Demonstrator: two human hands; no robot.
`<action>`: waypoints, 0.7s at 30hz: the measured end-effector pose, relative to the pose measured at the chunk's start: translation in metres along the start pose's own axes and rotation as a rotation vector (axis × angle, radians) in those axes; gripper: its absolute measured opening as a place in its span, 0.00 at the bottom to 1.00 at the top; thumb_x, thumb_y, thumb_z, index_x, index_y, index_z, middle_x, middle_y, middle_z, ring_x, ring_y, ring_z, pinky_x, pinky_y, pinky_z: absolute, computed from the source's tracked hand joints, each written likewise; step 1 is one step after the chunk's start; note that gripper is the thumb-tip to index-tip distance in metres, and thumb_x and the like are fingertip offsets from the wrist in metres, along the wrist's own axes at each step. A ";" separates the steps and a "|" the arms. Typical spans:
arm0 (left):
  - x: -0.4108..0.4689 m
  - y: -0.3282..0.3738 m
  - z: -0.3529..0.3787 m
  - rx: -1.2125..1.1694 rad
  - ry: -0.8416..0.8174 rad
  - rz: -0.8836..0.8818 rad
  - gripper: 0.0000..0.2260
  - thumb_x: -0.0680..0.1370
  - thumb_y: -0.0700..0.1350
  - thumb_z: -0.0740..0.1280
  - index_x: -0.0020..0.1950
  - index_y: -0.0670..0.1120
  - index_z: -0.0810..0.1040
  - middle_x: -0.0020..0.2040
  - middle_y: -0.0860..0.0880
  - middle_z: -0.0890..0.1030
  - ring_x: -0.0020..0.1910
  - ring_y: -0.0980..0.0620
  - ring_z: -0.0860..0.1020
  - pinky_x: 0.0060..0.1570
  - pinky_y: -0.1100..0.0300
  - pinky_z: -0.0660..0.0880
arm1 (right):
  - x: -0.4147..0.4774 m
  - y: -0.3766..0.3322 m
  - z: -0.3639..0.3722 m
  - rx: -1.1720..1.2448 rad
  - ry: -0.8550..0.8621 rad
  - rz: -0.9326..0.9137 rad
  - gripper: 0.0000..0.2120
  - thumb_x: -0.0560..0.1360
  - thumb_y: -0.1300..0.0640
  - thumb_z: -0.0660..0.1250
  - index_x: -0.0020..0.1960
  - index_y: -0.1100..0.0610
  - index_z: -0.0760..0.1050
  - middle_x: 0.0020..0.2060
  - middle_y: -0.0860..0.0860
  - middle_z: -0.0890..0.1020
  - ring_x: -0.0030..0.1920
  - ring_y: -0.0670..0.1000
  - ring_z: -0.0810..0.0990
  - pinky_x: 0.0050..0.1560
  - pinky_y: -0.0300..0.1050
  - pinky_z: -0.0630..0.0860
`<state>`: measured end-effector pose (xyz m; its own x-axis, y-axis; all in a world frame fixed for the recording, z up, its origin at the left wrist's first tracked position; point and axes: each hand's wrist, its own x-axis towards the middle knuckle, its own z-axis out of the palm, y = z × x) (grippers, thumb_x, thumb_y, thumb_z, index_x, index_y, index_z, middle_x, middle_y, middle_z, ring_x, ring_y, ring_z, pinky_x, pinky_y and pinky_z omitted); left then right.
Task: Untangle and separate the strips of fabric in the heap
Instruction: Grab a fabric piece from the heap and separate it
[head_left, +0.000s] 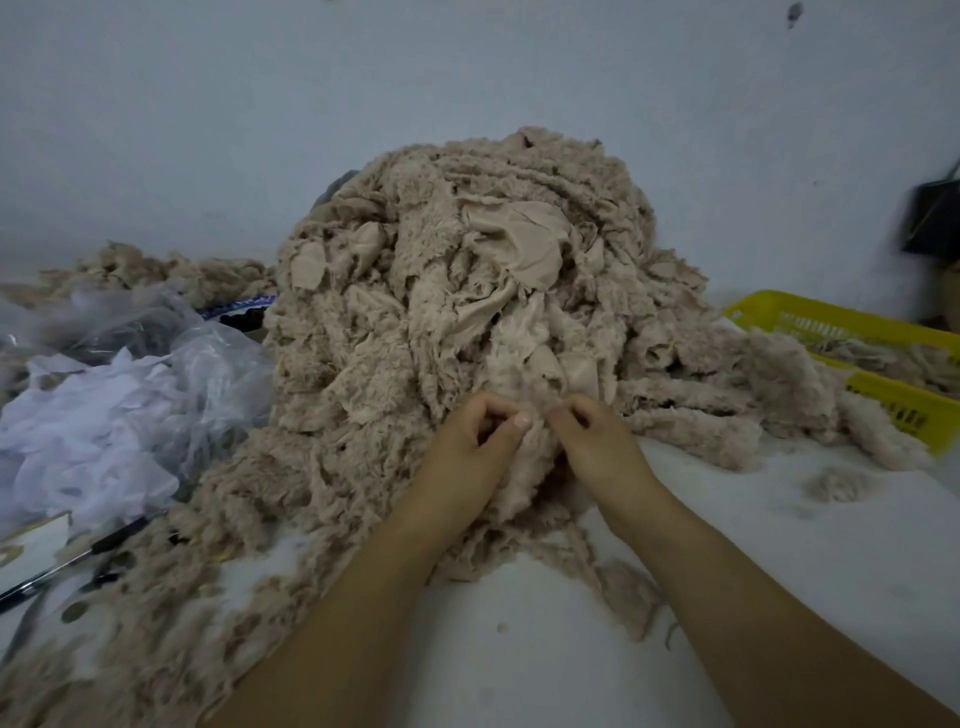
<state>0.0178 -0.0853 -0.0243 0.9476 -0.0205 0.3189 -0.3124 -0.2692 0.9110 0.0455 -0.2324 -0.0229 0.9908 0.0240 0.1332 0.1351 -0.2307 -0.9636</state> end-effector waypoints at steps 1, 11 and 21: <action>0.000 0.000 0.000 -0.014 -0.029 -0.029 0.05 0.80 0.53 0.68 0.45 0.63 0.78 0.37 0.58 0.80 0.33 0.63 0.77 0.32 0.69 0.72 | 0.002 -0.002 -0.003 0.126 0.035 0.029 0.15 0.80 0.51 0.62 0.37 0.55 0.73 0.33 0.48 0.75 0.35 0.49 0.73 0.39 0.53 0.73; 0.000 0.006 -0.010 -0.181 0.096 -0.160 0.16 0.81 0.56 0.64 0.35 0.52 0.78 0.31 0.57 0.75 0.30 0.60 0.72 0.35 0.68 0.69 | 0.012 -0.001 -0.019 0.638 0.197 0.180 0.09 0.83 0.53 0.62 0.46 0.53 0.77 0.43 0.49 0.81 0.40 0.48 0.78 0.36 0.39 0.77; -0.005 0.014 -0.007 -0.361 -0.040 0.029 0.15 0.77 0.60 0.66 0.42 0.51 0.84 0.50 0.51 0.84 0.52 0.53 0.81 0.60 0.53 0.75 | 0.016 0.006 -0.020 0.567 0.198 0.250 0.10 0.83 0.56 0.58 0.44 0.54 0.70 0.33 0.50 0.72 0.28 0.46 0.69 0.27 0.41 0.68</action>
<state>0.0079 -0.0817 -0.0114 0.9377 -0.0628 0.3418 -0.3359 0.0889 0.9377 0.0616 -0.2527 -0.0218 0.9800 -0.1565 -0.1228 -0.0623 0.3447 -0.9366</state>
